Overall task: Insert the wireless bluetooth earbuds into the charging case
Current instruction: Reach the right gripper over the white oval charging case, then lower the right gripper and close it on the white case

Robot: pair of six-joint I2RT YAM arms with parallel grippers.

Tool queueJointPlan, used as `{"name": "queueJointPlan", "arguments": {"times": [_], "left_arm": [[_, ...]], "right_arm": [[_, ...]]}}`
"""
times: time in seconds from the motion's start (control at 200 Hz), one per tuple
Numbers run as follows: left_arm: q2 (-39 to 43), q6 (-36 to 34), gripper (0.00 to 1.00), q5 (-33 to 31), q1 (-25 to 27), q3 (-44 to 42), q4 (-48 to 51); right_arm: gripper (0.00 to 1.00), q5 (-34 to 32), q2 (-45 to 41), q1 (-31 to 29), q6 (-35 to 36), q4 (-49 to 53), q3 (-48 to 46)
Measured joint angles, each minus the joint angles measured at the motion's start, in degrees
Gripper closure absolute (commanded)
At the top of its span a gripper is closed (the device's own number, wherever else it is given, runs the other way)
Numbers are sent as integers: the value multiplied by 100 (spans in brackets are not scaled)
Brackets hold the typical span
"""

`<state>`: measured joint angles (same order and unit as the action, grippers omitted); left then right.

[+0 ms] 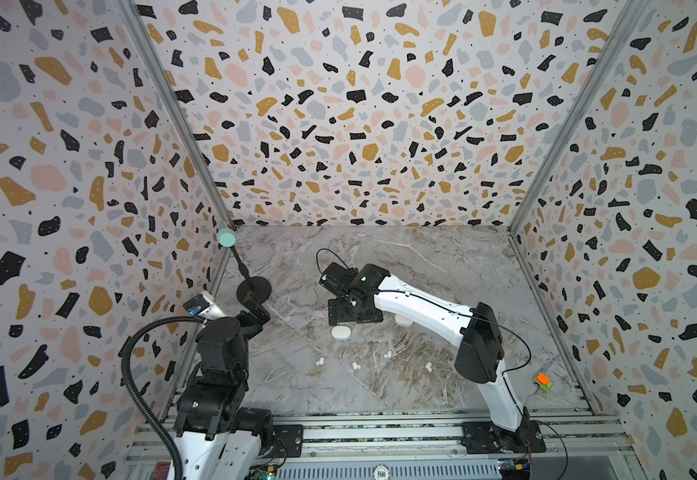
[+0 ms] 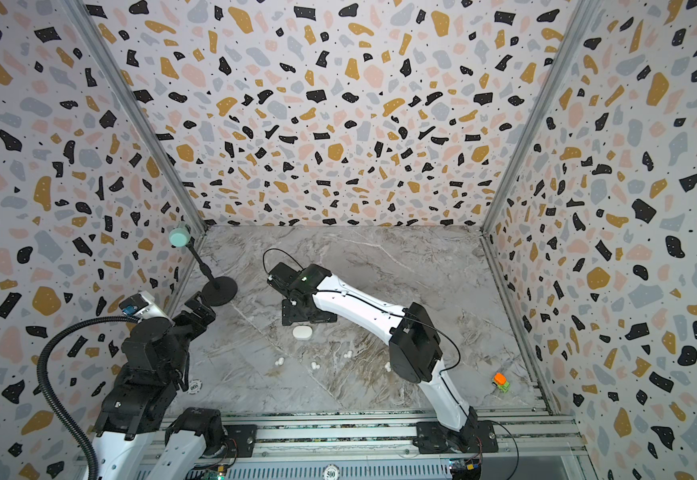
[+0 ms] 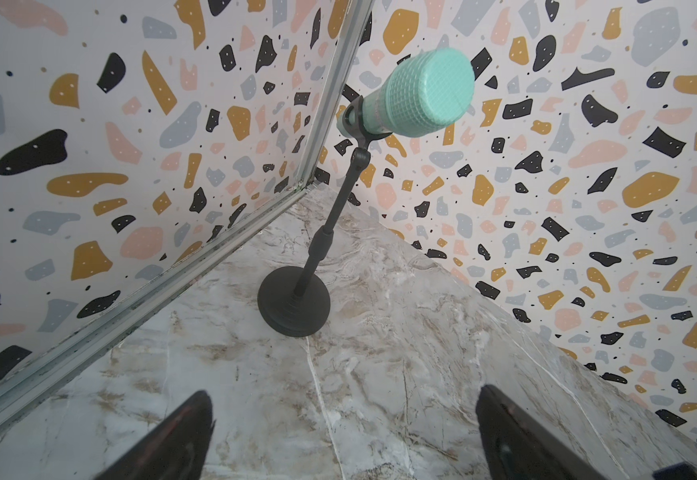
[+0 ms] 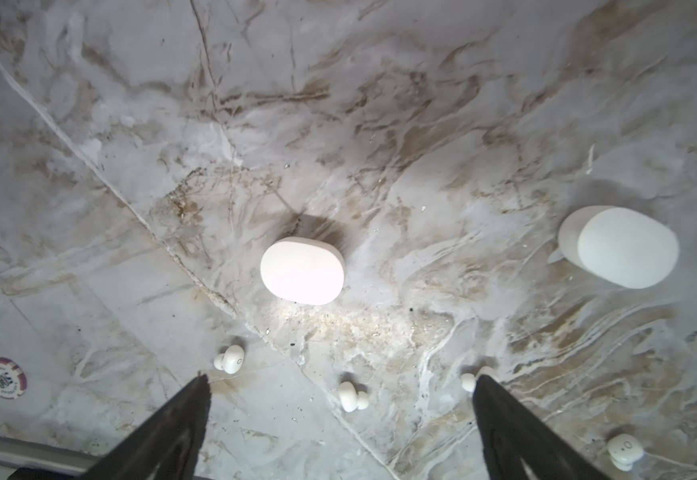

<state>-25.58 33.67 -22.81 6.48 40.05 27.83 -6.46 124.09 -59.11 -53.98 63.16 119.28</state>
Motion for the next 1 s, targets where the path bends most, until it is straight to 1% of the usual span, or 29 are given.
{"name": "queueJointPlan", "arguments": {"times": [0.08,0.18,0.29,0.375,0.606,0.701,0.881,0.996], "left_arm": [[31,0,0,15,0,-4,0],[50,0,0,74,2,-7,0],[74,0,0,116,2,-7,0],[94,0,0,136,4,-7,0],[138,0,0,168,37,-11,-2],[155,0,0,192,46,-15,-4],[170,0,0,245,72,-24,-7],[184,0,0,249,72,-44,-13]], "right_arm": [[0,81,214,-2,-81,33,195],[3,181,461,-2,-184,61,396],[5,286,688,-4,-278,74,549],[10,391,866,0,-326,83,693],[14,588,1364,-9,-404,118,1064],[17,599,1471,-15,-411,146,1075],[18,584,1547,-26,-426,188,1091],[25,584,1587,-26,-426,188,1128]]}}
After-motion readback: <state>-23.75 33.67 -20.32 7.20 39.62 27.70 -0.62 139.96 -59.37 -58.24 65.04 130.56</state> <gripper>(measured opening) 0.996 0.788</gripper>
